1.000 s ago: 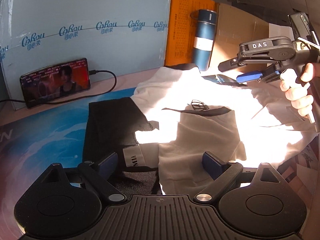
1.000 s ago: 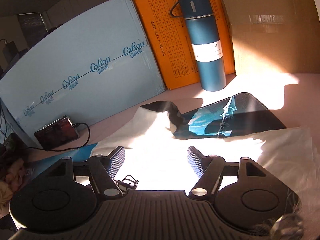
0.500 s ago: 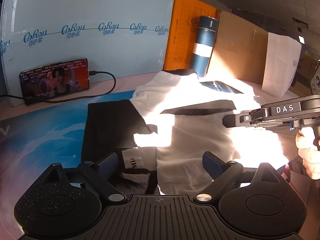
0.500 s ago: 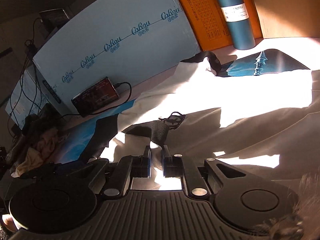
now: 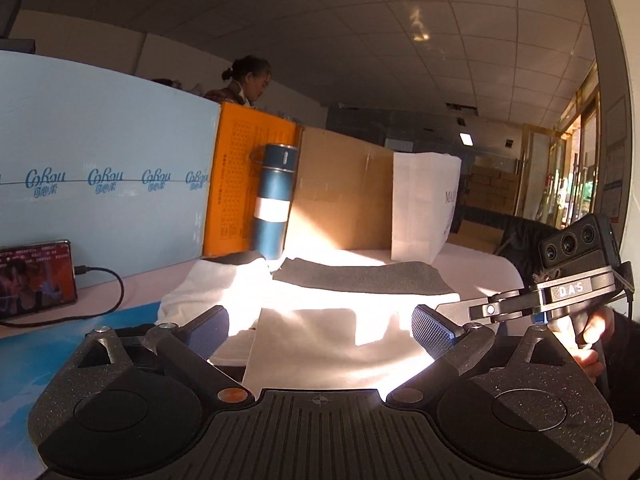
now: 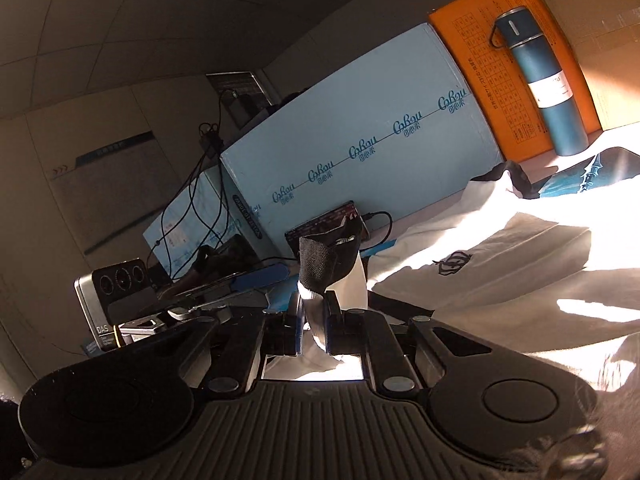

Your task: Fold clothes

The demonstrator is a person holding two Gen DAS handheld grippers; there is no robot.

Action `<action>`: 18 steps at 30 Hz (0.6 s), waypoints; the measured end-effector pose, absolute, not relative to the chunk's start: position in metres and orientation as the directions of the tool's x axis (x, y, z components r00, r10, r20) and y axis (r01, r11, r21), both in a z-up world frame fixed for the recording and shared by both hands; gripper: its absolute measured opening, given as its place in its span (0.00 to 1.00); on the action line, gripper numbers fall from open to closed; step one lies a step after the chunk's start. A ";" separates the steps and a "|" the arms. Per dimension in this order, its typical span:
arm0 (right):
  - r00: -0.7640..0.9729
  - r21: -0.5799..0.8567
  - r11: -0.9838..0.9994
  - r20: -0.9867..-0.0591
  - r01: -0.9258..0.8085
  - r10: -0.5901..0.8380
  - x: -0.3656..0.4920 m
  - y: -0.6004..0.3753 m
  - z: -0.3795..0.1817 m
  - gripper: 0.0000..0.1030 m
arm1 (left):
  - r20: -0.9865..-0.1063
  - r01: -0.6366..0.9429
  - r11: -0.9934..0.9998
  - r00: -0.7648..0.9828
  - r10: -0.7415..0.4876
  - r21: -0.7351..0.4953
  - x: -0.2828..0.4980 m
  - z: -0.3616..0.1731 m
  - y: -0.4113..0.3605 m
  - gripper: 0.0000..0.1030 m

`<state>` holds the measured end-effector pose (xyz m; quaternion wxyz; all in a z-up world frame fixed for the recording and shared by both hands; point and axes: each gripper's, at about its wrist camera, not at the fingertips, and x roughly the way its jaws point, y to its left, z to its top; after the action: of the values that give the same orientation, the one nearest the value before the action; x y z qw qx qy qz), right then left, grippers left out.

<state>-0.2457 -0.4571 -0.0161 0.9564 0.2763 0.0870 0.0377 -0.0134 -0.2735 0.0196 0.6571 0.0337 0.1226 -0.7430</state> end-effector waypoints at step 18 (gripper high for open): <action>0.966 0.489 0.860 -0.119 -0.146 0.231 -0.296 -0.419 -0.022 0.09 | -0.185 0.683 -0.497 -0.669 -0.720 -0.536 -0.004 -0.004 -0.316 0.28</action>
<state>-0.2961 -0.4190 -0.0222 0.9605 0.2454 0.0870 0.0981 -0.0040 -0.3159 -0.0040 0.4058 -0.0317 0.2951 -0.8644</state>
